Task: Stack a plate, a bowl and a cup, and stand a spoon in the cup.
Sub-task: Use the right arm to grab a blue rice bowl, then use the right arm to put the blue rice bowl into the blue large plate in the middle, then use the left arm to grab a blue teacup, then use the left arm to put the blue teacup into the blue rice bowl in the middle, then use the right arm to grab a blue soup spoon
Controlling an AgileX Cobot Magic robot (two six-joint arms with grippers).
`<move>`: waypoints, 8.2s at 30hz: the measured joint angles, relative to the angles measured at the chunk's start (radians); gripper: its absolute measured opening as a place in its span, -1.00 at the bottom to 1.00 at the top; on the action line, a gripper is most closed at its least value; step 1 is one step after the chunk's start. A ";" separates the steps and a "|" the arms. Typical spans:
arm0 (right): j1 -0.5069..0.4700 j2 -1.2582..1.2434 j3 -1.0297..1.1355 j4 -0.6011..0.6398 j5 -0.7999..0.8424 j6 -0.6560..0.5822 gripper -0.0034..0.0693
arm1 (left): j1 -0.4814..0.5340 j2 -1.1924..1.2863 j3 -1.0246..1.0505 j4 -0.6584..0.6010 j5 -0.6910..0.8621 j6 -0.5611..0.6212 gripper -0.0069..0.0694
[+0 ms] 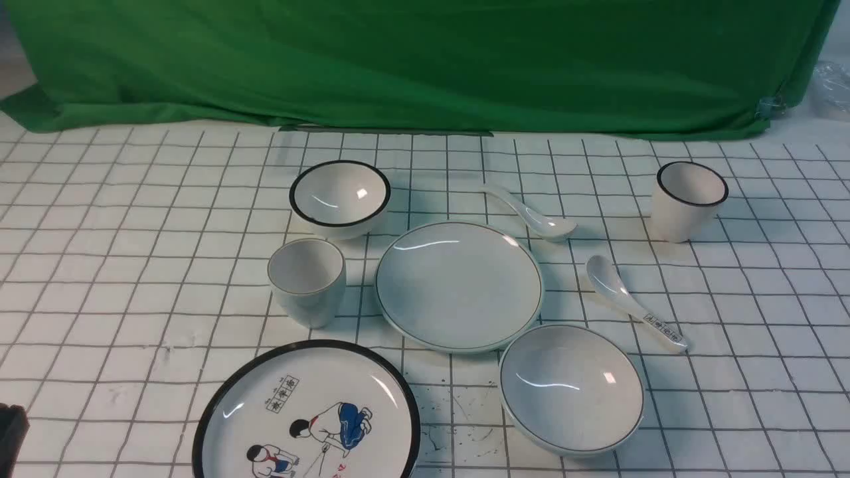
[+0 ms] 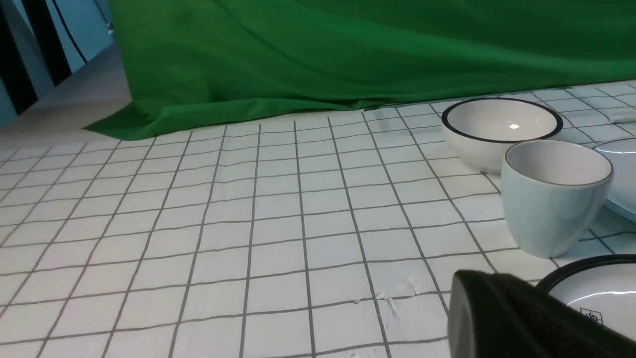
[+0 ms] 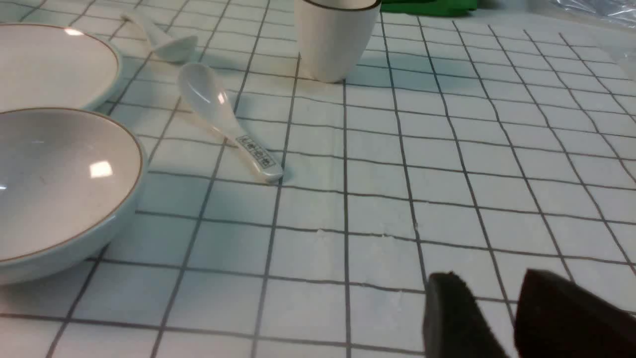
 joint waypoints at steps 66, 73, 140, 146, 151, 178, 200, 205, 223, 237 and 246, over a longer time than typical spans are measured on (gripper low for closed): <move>0.354 0.886 -0.712 0.128 0.382 0.269 -0.80 | -0.107 1.253 -0.888 -0.169 0.645 -0.123 -0.76; 0.363 1.331 -0.961 0.126 0.450 0.183 -0.33 | -0.143 1.255 -0.888 -0.165 0.644 -0.123 -0.76; 0.402 2.203 -1.964 0.304 0.861 -0.003 -0.01 | -0.148 1.346 -0.978 -0.200 0.453 -0.111 -0.76; 0.402 2.032 -1.988 0.266 0.908 -0.040 -0.46 | -0.148 1.560 -1.193 -0.207 0.560 -0.069 -0.76; 0.402 1.834 -1.927 0.264 0.910 -0.047 -0.60 | -0.148 1.722 -1.341 -0.202 0.620 0.016 -0.56; 0.402 1.557 -1.730 0.264 0.908 -0.111 -0.51 | -0.165 1.882 -1.592 -0.164 0.818 -0.046 -0.71; 0.402 1.557 -1.729 0.261 0.890 -0.126 -0.41 | -0.453 2.162 -1.887 -0.023 0.844 -0.228 -0.71; 0.402 1.557 -1.729 0.260 0.868 -0.129 -0.40 | -0.453 2.177 -1.893 -0.060 0.823 -0.228 -0.71; 0.402 1.566 -1.729 0.024 0.768 -0.055 -0.21 | -0.453 2.138 -1.945 -0.075 0.823 -0.200 0.10; 0.378 2.043 -2.012 -0.074 0.627 -0.084 0.46 | -0.453 1.791 -1.925 0.048 1.003 -0.201 -0.76; 0.378 2.351 -2.202 -0.015 0.590 -0.083 0.49 | -0.453 1.535 -1.594 0.048 1.016 -0.209 -0.82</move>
